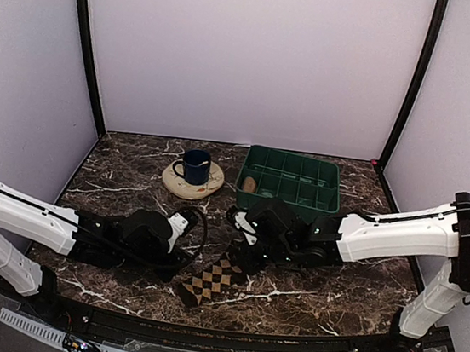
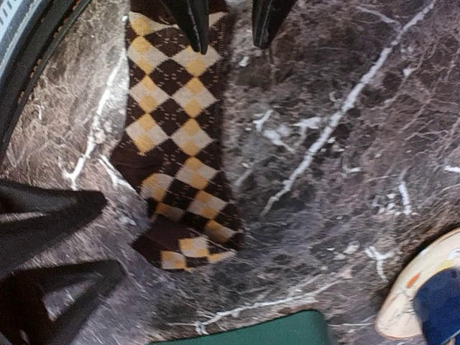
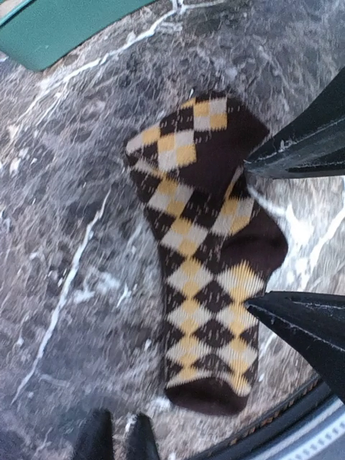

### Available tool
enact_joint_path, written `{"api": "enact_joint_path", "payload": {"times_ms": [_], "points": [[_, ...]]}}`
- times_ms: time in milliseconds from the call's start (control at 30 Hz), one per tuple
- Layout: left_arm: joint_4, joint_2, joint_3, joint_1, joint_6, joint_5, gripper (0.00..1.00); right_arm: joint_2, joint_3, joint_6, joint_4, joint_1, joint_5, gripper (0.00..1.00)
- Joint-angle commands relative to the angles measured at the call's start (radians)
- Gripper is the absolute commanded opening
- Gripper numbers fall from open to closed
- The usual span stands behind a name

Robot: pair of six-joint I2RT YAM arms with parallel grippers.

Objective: Roll the socks
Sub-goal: Smooth out the sock at the center of the board.

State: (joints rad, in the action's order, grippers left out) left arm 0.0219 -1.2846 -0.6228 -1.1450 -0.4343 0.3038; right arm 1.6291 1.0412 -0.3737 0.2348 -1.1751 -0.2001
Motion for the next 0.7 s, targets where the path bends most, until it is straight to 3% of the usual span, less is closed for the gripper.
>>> {"api": "enact_joint_path", "payload": {"times_ms": [0,333,667], "points": [[0.068,-0.062,-0.081,-0.058,0.015,-0.114,0.24,0.004,-0.008,0.135,0.044,0.026,-0.054,0.5],[0.189,-0.239,-0.214,-0.141,0.003,-0.152,0.21,0.047,-0.006,0.237,0.062,0.051,-0.019,0.5],[0.194,-0.244,-0.174,-0.149,-0.054,-0.107,0.18,0.114,-0.028,0.281,0.01,0.077,-0.007,0.5]]}}
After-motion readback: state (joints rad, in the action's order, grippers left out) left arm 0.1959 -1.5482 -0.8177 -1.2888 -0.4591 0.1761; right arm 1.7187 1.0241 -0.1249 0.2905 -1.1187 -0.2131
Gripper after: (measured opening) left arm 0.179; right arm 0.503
